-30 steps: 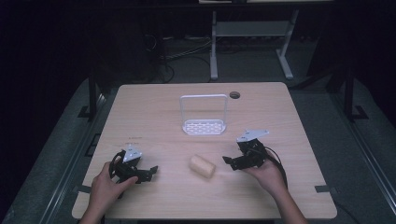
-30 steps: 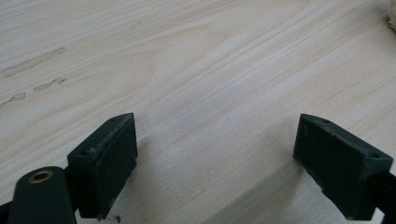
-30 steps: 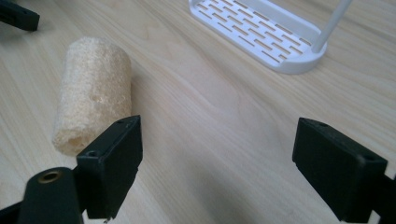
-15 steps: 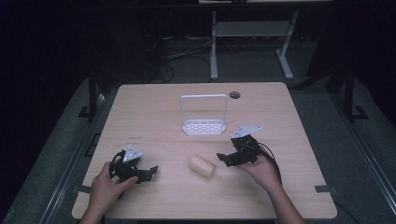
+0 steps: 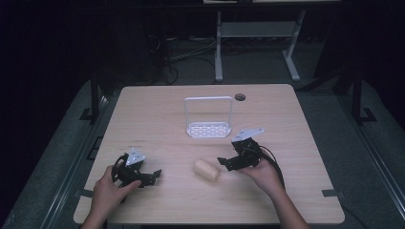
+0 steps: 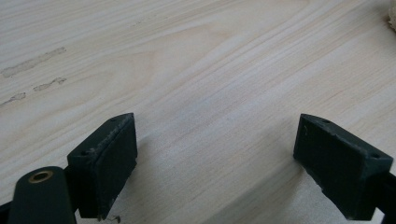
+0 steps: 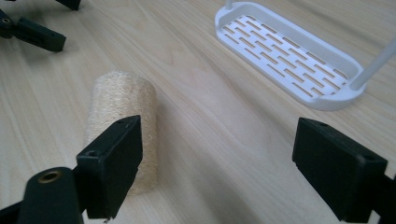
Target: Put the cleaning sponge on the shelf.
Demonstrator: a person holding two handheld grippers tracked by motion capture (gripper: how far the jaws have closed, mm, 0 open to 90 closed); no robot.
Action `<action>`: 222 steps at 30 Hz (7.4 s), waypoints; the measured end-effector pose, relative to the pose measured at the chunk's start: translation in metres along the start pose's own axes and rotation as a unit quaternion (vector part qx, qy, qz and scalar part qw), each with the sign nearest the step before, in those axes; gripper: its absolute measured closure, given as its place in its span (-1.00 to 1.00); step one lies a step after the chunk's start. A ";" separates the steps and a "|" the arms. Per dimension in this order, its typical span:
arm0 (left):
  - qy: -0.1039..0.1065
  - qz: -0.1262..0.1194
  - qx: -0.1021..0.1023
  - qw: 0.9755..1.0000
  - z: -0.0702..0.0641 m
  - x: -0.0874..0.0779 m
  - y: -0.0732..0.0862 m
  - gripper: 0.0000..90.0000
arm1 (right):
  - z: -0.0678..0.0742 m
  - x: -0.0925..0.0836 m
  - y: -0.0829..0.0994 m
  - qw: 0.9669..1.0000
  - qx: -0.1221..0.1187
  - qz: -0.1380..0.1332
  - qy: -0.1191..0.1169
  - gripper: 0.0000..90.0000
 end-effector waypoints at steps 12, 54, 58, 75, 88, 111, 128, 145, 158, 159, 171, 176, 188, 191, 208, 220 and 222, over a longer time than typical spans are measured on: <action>0.000 0.000 0.000 1.000 0.000 0.000 0.000 -0.71 | 0.010 0.004 -0.005 1.000 -0.007 -0.003 -0.014 -0.65; 0.000 0.000 0.000 1.000 0.000 0.000 0.000 -0.71 | 0.050 0.039 -0.011 0.997 -0.045 0.022 -0.057 -0.65; 0.000 0.000 0.000 1.000 0.000 0.000 0.000 -0.71 | 0.052 0.042 -0.010 0.997 -0.046 0.026 -0.058 -0.65; 0.000 0.002 0.002 1.000 0.000 0.000 0.000 -0.71 | 0.057 0.054 -0.004 0.996 -0.055 0.046 -0.056 -0.63; 0.000 0.001 0.002 1.000 0.000 0.000 0.000 -0.71 | 0.058 0.053 -0.003 0.995 -0.058 0.048 -0.057 -0.45; 0.000 0.001 0.002 1.000 0.000 0.000 0.000 -0.71 | 0.057 0.051 -0.002 0.995 -0.062 0.050 -0.056 -0.10; 0.000 0.000 0.000 1.000 0.000 0.000 0.000 -0.71 | 0.051 0.045 -0.009 0.996 -0.065 0.044 -0.046 -0.10; 0.000 0.000 0.000 1.000 0.000 0.000 0.000 -0.71 | 0.040 0.043 -0.017 0.997 -0.061 0.038 -0.035 -0.10; 0.000 0.001 0.001 1.000 0.000 0.000 0.000 -0.71 | 0.031 0.044 -0.025 0.997 -0.057 0.033 -0.026 -0.10; 0.000 0.000 0.000 1.000 0.000 0.000 0.000 -0.71 | 0.030 0.044 -0.025 0.997 -0.057 0.032 -0.027 -0.10; 0.000 0.001 0.003 1.000 0.000 0.000 0.000 -0.71 | 0.019 0.045 -0.035 0.998 -0.053 0.026 -0.015 -0.09; 0.000 0.001 0.003 1.000 0.000 0.000 0.000 -0.71 | 0.014 0.048 -0.040 0.998 -0.054 0.024 -0.009 -0.10; 0.000 0.000 0.000 1.000 0.000 0.000 0.000 -0.71 | 0.003 0.054 -0.050 0.999 -0.049 0.022 0.003 -0.09; 0.000 0.001 0.000 1.000 0.000 0.000 0.000 -0.71 | 0.000 0.056 -0.052 0.999 -0.048 0.023 0.006 -0.09; 0.000 0.002 0.000 1.000 0.000 0.000 0.000 -0.71 | -0.018 0.070 -0.066 0.998 -0.045 0.032 0.022 -0.09; 0.000 0.002 0.001 1.000 0.000 0.000 0.000 -0.71 | -0.033 0.089 -0.072 0.998 -0.031 0.040 0.031 -0.09; 0.000 0.002 0.001 1.000 0.000 0.000 0.000 -0.71 | -0.034 0.092 -0.072 0.998 -0.029 0.041 0.030 -0.09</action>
Point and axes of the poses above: each handheld gripper's, and its own axes: x roughly forward along the jaws, y roughly out of its underside, z roughly to its left, the point moved 1 cm from there along x, roughly forward along the jaws, and after that the axes turned 7 degrees about -x, right-handed, at the moved point
